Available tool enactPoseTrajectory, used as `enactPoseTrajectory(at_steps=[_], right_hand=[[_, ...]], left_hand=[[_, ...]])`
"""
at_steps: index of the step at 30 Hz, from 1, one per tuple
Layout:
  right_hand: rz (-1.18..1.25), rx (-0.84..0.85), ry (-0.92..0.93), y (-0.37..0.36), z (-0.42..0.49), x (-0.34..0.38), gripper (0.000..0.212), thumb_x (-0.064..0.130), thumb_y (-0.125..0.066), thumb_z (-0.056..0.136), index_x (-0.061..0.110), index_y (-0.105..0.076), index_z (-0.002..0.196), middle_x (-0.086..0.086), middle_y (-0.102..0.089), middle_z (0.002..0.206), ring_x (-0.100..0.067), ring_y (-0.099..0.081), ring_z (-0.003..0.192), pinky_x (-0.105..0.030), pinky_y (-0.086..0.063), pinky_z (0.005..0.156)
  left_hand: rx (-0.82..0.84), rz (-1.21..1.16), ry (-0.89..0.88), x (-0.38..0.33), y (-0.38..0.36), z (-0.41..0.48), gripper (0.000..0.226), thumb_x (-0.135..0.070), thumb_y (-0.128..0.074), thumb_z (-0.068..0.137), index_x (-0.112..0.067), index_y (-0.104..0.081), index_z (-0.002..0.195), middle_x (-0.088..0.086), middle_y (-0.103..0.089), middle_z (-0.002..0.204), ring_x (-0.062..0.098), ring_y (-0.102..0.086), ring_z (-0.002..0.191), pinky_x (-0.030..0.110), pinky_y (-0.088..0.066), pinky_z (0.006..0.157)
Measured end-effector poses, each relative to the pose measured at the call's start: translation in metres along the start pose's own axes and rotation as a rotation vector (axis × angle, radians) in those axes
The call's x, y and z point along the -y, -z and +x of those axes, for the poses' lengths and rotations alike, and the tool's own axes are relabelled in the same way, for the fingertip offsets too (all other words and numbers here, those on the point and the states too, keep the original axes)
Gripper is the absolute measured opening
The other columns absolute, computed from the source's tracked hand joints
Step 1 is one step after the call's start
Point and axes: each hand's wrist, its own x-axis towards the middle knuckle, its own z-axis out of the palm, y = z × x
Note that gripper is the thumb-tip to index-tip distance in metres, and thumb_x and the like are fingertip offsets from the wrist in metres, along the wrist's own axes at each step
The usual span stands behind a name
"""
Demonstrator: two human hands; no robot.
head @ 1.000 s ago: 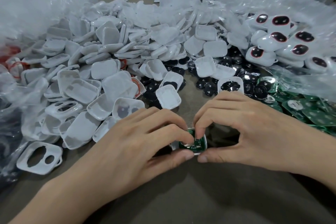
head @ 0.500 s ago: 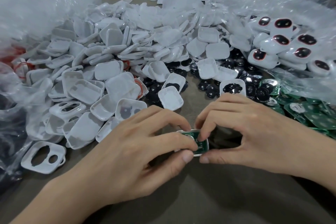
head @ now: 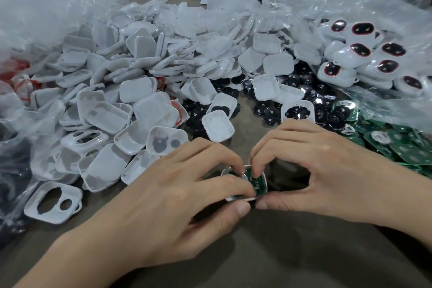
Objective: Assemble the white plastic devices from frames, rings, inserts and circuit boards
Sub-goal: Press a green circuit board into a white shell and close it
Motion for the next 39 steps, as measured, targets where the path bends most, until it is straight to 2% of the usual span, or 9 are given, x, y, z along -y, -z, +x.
enactPoseTrajectory(at_steps=[8, 15, 22, 30, 35, 39], right_hand=[[0.012, -0.011, 0.008, 0.0003, 0.0007, 0.0003, 0.024, 0.061, -0.066, 0.083, 0.041, -0.061, 0.094, 0.023, -0.061, 0.102, -0.008, -0.058, 0.103, -0.036, -0.046, 0.092], [0.008, -0.005, 0.002, 0.0002, 0.0004, 0.0006, 0.025, 0.063, -0.064, 0.084, 0.042, -0.061, 0.096, 0.024, -0.061, 0.103, -0.009, -0.058, 0.104, -0.035, -0.046, 0.092], [-0.006, 0.022, 0.002, 0.0022, 0.0003, 0.0018, 0.02, 0.061, -0.062, 0.086, 0.042, -0.062, 0.093, 0.023, -0.059, 0.107, -0.007, -0.056, 0.106, -0.035, -0.045, 0.093], [0.011, 0.01, -0.024, 0.0019, 0.0007, 0.0036, 0.025, 0.062, -0.065, 0.083, 0.04, -0.061, 0.093, 0.022, -0.063, 0.102, -0.008, -0.058, 0.104, -0.034, -0.045, 0.093], [0.041, -0.011, -0.123, 0.0017, -0.0009, 0.0036, 0.04, 0.07, -0.062, 0.074, 0.045, -0.051, 0.104, 0.026, -0.057, 0.101, 0.001, -0.05, 0.107, -0.019, -0.039, 0.091], [0.04, -0.004, -0.142, 0.002, -0.0013, 0.0045, 0.043, 0.072, -0.062, 0.072, 0.045, -0.05, 0.105, 0.025, -0.056, 0.104, -0.001, -0.049, 0.108, -0.019, -0.038, 0.09]], left_hand=[[0.001, -0.015, -0.028, 0.0036, -0.0002, -0.0015, 0.028, -0.039, -0.048, 0.104, -0.027, -0.073, 0.112, -0.01, -0.062, 0.119, 0.014, -0.055, 0.11, 0.03, -0.045, 0.092], [-0.095, -0.043, -0.028, 0.0033, 0.0039, -0.0018, 0.032, -0.035, -0.046, 0.103, -0.019, -0.074, 0.106, -0.006, -0.065, 0.116, 0.017, -0.058, 0.108, 0.031, -0.044, 0.095], [-0.013, -0.056, -0.019, 0.003, 0.0014, -0.0009, 0.035, -0.04, -0.043, 0.104, -0.023, -0.074, 0.111, -0.009, -0.064, 0.12, 0.015, -0.057, 0.112, 0.03, -0.044, 0.095], [0.006, -0.013, -0.021, 0.0032, 0.0029, -0.0011, 0.033, -0.04, -0.045, 0.104, -0.025, -0.073, 0.113, -0.009, -0.063, 0.119, 0.013, -0.055, 0.11, 0.03, -0.044, 0.094], [0.044, 0.003, -0.041, -0.0001, 0.0002, 0.0007, 0.035, -0.04, -0.046, 0.102, -0.026, -0.07, 0.123, -0.011, -0.061, 0.13, 0.017, -0.054, 0.116, 0.031, -0.044, 0.099], [0.044, 0.02, -0.039, 0.0004, 0.0007, 0.0001, 0.035, -0.04, -0.046, 0.102, -0.026, -0.072, 0.121, -0.011, -0.063, 0.129, 0.018, -0.055, 0.115, 0.032, -0.044, 0.099]])
